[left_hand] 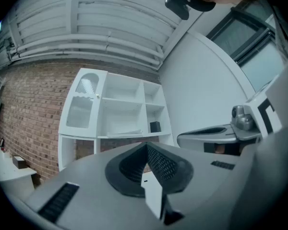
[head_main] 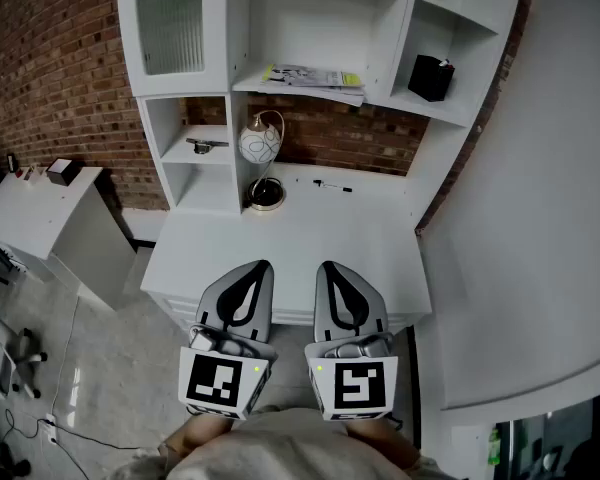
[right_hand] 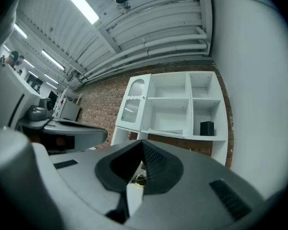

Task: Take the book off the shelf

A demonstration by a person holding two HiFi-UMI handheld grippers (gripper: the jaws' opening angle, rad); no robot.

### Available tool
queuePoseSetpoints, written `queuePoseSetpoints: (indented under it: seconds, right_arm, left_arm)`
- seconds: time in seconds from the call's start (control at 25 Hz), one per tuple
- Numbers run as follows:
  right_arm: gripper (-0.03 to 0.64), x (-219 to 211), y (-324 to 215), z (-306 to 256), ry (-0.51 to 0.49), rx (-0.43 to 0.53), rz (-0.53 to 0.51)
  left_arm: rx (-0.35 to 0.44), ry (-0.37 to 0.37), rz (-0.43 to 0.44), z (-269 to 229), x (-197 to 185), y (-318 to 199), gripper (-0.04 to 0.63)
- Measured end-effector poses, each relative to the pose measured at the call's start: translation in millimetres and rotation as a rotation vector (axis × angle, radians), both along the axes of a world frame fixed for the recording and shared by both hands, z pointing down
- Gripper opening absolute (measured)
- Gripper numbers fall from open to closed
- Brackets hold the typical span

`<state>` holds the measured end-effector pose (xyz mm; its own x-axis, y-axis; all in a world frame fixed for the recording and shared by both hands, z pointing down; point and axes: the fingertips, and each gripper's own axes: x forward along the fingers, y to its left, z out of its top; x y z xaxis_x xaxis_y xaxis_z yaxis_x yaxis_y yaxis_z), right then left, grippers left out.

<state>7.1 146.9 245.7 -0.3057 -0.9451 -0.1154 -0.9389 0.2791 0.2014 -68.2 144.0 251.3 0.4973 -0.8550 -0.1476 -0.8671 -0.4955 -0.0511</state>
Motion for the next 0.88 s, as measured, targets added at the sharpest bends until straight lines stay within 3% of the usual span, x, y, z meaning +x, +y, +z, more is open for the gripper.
queuePoseSetpoints:
  seconds: [0.44,0.88]
  right_arm:
    - [0.017,-26.0,12.9,12.9,0.020,0.016,0.054]
    - [0.018,-17.0,14.3,9.8,0.015,0.028,0.110]
  left_arm:
    - [0.010,0.006,0.074,11.1,-20.4,10.6,0.008]
    - [0.022,-0.005,0.117,7.6,-19.8,7.0,0.008]
